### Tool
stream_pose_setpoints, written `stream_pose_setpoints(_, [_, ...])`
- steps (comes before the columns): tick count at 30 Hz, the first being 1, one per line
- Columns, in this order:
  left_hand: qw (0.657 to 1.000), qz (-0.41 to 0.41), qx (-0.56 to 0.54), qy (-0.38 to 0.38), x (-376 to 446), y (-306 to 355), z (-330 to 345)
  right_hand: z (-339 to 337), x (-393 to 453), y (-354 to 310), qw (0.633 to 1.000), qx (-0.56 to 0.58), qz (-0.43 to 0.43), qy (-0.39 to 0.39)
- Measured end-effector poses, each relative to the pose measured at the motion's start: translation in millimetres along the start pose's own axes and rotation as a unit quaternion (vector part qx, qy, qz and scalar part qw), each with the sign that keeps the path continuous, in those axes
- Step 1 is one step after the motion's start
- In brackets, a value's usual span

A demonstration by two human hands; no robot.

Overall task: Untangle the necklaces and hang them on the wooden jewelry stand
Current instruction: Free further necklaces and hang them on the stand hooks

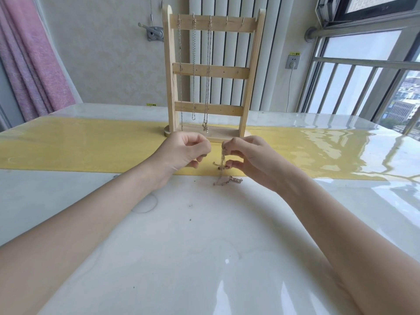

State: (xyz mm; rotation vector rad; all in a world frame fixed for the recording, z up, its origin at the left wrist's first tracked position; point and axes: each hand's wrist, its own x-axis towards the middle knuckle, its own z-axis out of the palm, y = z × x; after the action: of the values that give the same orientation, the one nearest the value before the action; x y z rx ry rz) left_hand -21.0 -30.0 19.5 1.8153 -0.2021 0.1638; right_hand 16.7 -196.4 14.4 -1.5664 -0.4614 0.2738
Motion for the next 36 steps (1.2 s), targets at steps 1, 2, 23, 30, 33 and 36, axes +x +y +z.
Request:
stream_pose_setpoints(1, [1.000, 0.006, -0.001, 0.001, 0, 0, 0, -1, 0, 0, 1.000, 0.004, 0.004, 0.000])
stream_pose_setpoints(2, [1.000, 0.014, 0.005, 0.000, -1, 1, 0, 0, 0, 1, 1.000, -0.001, 0.003, -0.002])
stream_pose_setpoints(23, [0.986, 0.033, 0.160, -0.044, -2, -10, 6, 2, -4, -3, 0.977, -0.201, -0.012, -0.070])
stream_pose_setpoints(30, [1.000, 0.023, 0.013, -0.015, -2, -1, 3, -2, -3, -4, 0.996, -0.085, -0.027, 0.001])
stream_pose_setpoints(33, [0.999, 0.036, 0.021, -0.013, -2, -1, 6, 0, -3, -3, 0.995, -0.088, -0.038, -0.002])
stream_pose_setpoints(36, [0.996, 0.056, 0.065, -0.007, -1, -1, 5, -2, -2, -1, 0.994, -0.098, -0.039, -0.012])
